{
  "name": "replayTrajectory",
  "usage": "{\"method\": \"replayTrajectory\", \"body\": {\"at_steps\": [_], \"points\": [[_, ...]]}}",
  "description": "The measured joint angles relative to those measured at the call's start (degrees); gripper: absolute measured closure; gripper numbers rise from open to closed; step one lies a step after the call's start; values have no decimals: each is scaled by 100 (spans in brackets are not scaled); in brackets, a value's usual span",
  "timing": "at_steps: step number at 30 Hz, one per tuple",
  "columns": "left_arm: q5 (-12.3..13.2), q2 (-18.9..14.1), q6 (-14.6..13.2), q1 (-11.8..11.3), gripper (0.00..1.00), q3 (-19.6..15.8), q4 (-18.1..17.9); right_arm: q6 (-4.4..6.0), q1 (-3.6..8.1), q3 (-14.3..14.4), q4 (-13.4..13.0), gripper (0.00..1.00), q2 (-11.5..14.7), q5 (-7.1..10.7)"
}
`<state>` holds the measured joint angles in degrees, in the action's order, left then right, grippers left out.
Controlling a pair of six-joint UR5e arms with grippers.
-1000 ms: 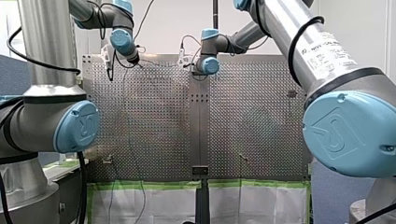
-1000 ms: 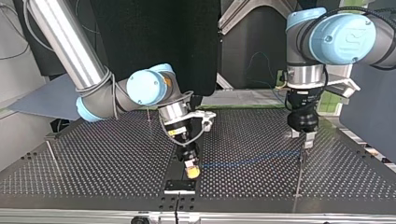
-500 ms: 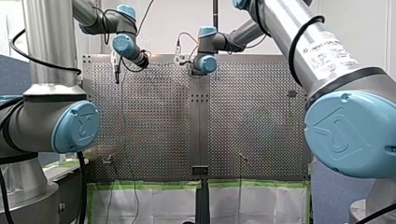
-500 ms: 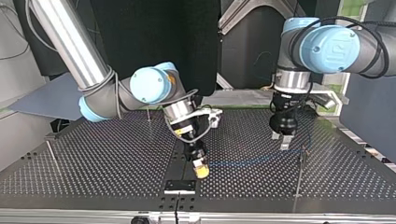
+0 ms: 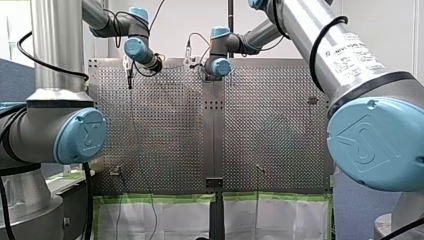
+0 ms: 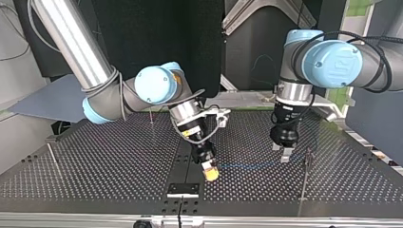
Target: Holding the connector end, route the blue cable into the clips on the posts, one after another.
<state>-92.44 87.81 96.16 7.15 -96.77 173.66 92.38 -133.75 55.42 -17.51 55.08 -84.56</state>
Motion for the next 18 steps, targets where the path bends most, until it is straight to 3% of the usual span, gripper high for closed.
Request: {"method": "replayTrajectory", "body": {"at_steps": [18], "points": [[-141, 494, 71, -29, 0, 576, -92, 8, 9, -78, 4, 100, -2, 18]]}}
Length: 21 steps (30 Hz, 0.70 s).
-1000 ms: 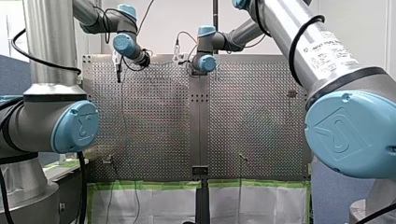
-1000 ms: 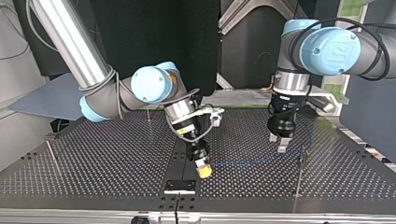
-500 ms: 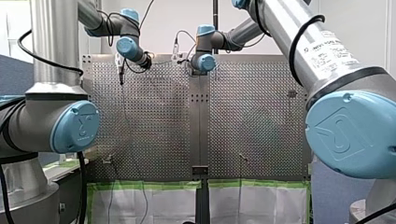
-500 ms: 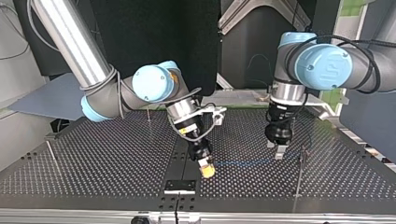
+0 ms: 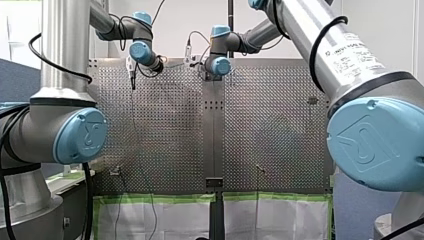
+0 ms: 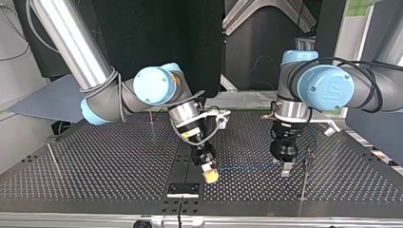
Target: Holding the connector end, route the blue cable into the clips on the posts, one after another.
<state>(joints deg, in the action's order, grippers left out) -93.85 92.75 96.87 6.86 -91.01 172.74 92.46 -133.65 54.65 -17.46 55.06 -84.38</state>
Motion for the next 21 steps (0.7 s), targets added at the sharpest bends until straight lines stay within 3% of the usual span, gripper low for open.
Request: {"method": "replayTrajectory", "body": {"at_steps": [13, 17, 18, 20, 21], "points": [[42, 16, 77, -69, 0, 28, -55, 18, 13, -5, 14, 100, 0, 9], [39, 16, 91, -74, 17, 29, -55, 31, 11, -5, 20, 100, -1, 9], [39, 13, 92, -75, 17, 29, -55, 33, 11, -4, 21, 100, -1, 9], [38, 14, 94, -76, 30, 29, -55, 35, 12, -6, 22, 100, -1, 9], [38, 14, 94, -77, 30, 30, -55, 36, 13, -5, 22, 100, 0, 9]]}}
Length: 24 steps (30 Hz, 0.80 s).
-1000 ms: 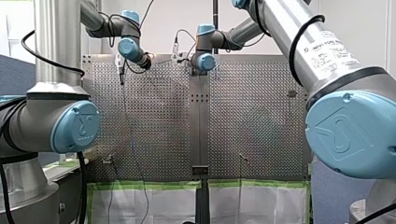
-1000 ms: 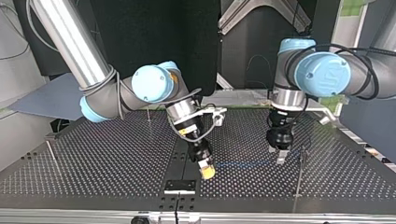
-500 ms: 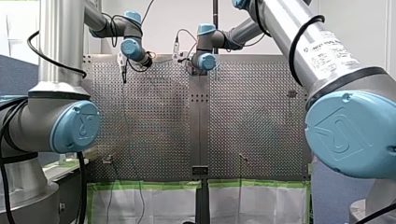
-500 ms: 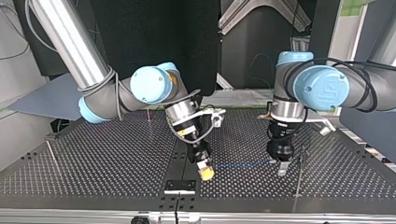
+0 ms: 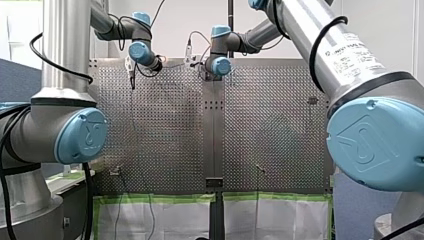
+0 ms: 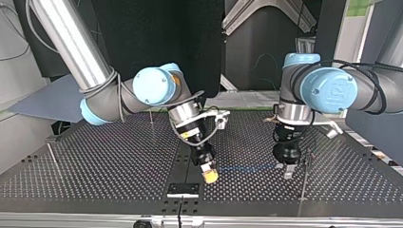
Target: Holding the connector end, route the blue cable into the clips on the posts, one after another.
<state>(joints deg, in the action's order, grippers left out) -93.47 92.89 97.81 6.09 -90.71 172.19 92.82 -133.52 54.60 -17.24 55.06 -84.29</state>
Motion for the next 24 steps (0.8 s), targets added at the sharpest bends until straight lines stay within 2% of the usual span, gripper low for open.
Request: {"method": "replayTrajectory", "body": {"at_steps": [2, 3, 5, 6, 8, 9, 11, 12, 14, 16, 24], "points": [[-1, -1, 1, -1, 43, 0, 0, 1, 0, 0, 1, 100, 0, 0], [-2, -1, 1, -1, 43, 0, 0, 1, -1, -1, 1, 100, 1, 0], [-8, -1, 5, -1, 55, 0, 2, 1, -1, 0, 1, 100, -1, -1], [-18, -2, 8, 0, 55, 0, 4, 2, 0, 1, 1, 100, 0, -1], [-37, -3, 14, -1, 74, 0, 6, 2, 2, 2, 2, 100, 0, 0], [-46, -3, 20, -1, 74, 0, 7, 1, 3, 2, 4, 100, -1, -1], [-56, -4, 38, -1, 85, -1, 8, 1, 5, 1, 6, 100, -2, -1], [-60, -3, 52, -1, 85, -3, 9, 2, 6, 1, 8, 100, -2, -1], [-64, -2, 70, -1, 97, -2, 9, 1, 6, 2, 8, 100, -4, -1], [-67, -3, 85, -1, 100, -3, 13, 2, 6, 2, 9, 100, -5, 0], [-71, 1, 133, -1, 100, -2, 25, 2, 13, 2, 9, 100, -9, 0]]}}
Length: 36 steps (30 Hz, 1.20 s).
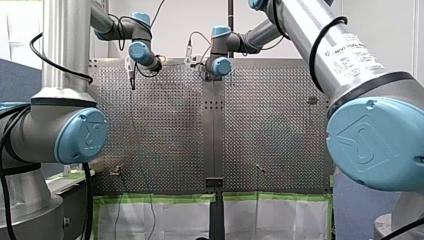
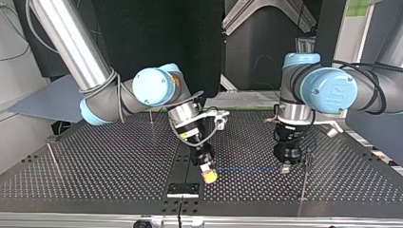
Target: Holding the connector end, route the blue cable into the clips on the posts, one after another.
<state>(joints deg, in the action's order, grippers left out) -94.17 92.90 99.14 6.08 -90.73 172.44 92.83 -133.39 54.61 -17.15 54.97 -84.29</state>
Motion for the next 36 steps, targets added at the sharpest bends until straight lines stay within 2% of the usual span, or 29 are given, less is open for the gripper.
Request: {"method": "replayTrajectory", "body": {"at_steps": [10, 11, 12, 13, 14, 15, 17, 19, 23, 36], "points": [[10, -3, 18, 0, 100, 1, 8, 0, 6, 0, 1, 100, -10, 0], [11, -3, 20, 0, 95, 0, 8, 0, 6, 0, 0, 100, -10, 0], [13, -1, 22, 0, 95, 1, 6, 0, 7, -1, 0, 100, -12, 0], [13, 0, 25, 0, 85, 1, 5, 0, 7, -1, 0, 100, -13, 0], [12, 0, 27, 0, 67, 1, 3, 0, 7, -1, 1, 100, -13, 0], [8, 1, 30, 0, 67, 0, 0, 0, 7, -1, 0, 100, -14, 0], [-2, 1, 32, 0, 46, -1, -3, 0, 7, 0, 1, 100, -14, 0], [-18, 2, 35, 0, 43, 0, -6, 0, 8, 0, 1, 100, -17, 0], [-78, 3, 41, 0, 50, 0, -5, 0, 10, -3, 0, 100, -21, 0], [-85, 240, -15, -8, 50, 3, -65, 0, 10, -6, 0, 100, -24, 0]]}}
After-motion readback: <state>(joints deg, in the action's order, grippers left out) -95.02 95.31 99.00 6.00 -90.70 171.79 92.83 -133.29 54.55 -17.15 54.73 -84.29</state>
